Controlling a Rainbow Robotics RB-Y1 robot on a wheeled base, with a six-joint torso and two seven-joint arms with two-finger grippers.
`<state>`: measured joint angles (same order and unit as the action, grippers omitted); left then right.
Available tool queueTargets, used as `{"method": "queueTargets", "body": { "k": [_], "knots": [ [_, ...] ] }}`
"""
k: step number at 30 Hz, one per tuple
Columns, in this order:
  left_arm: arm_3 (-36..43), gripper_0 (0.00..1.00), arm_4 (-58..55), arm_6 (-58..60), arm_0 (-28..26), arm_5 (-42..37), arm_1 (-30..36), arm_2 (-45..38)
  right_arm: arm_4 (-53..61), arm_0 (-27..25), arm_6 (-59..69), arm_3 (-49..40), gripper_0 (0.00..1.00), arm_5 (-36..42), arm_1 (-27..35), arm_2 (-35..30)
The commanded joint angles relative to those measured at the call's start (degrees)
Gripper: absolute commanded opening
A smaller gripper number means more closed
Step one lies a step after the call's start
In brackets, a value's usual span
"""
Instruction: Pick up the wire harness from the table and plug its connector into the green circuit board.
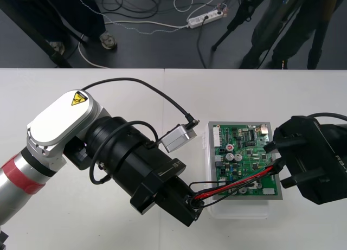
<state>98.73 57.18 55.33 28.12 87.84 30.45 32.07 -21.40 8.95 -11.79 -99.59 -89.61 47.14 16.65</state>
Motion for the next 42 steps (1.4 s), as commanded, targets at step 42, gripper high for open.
{"method": "queueTargets", "body": {
  "k": [42],
  "knots": [
    [0.68, 0.00, -0.40, 3.29, 1.76, 2.16, -1.36, 0.89, -0.40, 0.72, -1.21, -1.22, 0.00, -0.39, -0.65, -0.56]
  ]
}}
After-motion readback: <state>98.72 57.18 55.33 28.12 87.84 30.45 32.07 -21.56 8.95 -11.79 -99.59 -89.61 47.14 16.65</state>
